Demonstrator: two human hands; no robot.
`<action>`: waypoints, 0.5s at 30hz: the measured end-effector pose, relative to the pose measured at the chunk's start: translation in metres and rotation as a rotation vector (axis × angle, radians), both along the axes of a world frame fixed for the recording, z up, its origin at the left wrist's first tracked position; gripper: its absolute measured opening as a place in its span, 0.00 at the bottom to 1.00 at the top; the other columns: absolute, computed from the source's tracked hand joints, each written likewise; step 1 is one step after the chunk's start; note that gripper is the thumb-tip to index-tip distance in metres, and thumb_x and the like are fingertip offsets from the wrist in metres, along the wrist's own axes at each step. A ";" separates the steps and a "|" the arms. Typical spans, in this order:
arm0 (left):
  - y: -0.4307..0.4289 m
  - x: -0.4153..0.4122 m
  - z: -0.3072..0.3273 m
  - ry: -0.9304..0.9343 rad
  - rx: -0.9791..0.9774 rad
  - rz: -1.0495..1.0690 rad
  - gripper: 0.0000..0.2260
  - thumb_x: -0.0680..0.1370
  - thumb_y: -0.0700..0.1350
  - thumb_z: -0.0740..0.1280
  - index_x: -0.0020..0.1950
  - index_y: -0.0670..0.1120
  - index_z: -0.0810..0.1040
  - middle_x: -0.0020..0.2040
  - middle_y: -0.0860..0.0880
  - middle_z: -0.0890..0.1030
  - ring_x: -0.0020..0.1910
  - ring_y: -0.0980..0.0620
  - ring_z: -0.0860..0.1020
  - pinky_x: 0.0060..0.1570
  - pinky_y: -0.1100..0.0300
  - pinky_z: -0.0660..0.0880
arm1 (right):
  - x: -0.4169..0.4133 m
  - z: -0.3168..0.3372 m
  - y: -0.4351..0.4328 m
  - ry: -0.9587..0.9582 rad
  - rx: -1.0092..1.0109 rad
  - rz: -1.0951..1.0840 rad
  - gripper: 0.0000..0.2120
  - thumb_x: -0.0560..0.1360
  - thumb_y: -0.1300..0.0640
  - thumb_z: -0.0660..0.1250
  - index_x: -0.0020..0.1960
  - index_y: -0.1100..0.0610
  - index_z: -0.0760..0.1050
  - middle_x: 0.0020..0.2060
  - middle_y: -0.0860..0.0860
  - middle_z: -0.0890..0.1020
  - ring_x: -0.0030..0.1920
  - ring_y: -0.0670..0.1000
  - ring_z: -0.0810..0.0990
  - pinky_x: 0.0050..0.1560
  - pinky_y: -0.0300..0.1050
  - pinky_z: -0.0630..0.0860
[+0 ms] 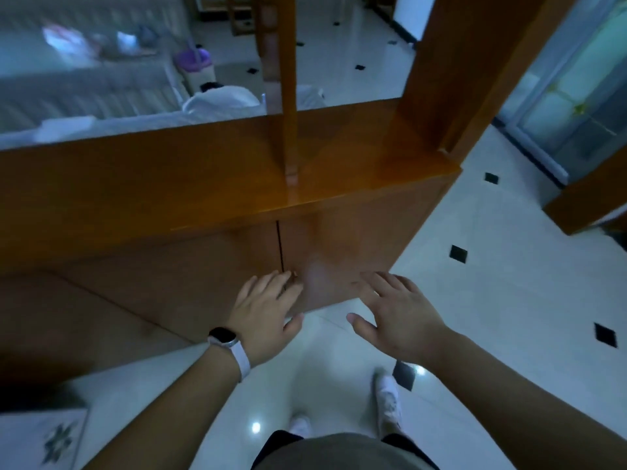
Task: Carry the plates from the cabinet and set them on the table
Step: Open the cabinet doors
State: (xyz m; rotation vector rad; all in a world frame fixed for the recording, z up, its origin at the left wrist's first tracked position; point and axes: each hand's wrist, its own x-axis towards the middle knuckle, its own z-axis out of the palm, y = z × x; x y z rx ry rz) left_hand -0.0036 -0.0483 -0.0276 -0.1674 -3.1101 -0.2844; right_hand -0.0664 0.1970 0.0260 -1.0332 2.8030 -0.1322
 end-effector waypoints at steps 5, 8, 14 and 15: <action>0.024 -0.001 -0.008 -0.048 0.013 0.223 0.21 0.74 0.55 0.63 0.65 0.49 0.77 0.63 0.46 0.78 0.62 0.42 0.74 0.62 0.45 0.69 | -0.050 -0.024 0.006 -0.076 -0.003 0.183 0.26 0.77 0.39 0.55 0.67 0.52 0.73 0.65 0.51 0.76 0.65 0.54 0.72 0.65 0.51 0.68; 0.046 0.001 -0.014 -0.077 0.026 0.336 0.23 0.75 0.56 0.60 0.64 0.47 0.77 0.62 0.44 0.78 0.61 0.41 0.76 0.58 0.46 0.72 | -0.078 -0.040 0.013 -0.111 -0.001 0.268 0.26 0.77 0.38 0.54 0.68 0.51 0.72 0.67 0.50 0.75 0.65 0.53 0.72 0.64 0.50 0.67; 0.074 0.000 -0.044 -0.120 0.223 0.650 0.24 0.75 0.56 0.61 0.66 0.46 0.76 0.66 0.44 0.77 0.64 0.42 0.74 0.61 0.46 0.70 | -0.118 -0.081 0.011 -0.262 -0.025 0.409 0.27 0.77 0.39 0.56 0.71 0.52 0.69 0.69 0.51 0.72 0.67 0.55 0.70 0.66 0.50 0.64; 0.077 0.000 -0.050 -0.125 0.293 0.697 0.24 0.75 0.56 0.62 0.67 0.46 0.75 0.66 0.44 0.76 0.65 0.42 0.73 0.62 0.47 0.70 | -0.122 -0.088 0.008 -0.283 -0.037 0.408 0.27 0.78 0.39 0.57 0.72 0.52 0.68 0.70 0.51 0.72 0.67 0.54 0.69 0.66 0.49 0.63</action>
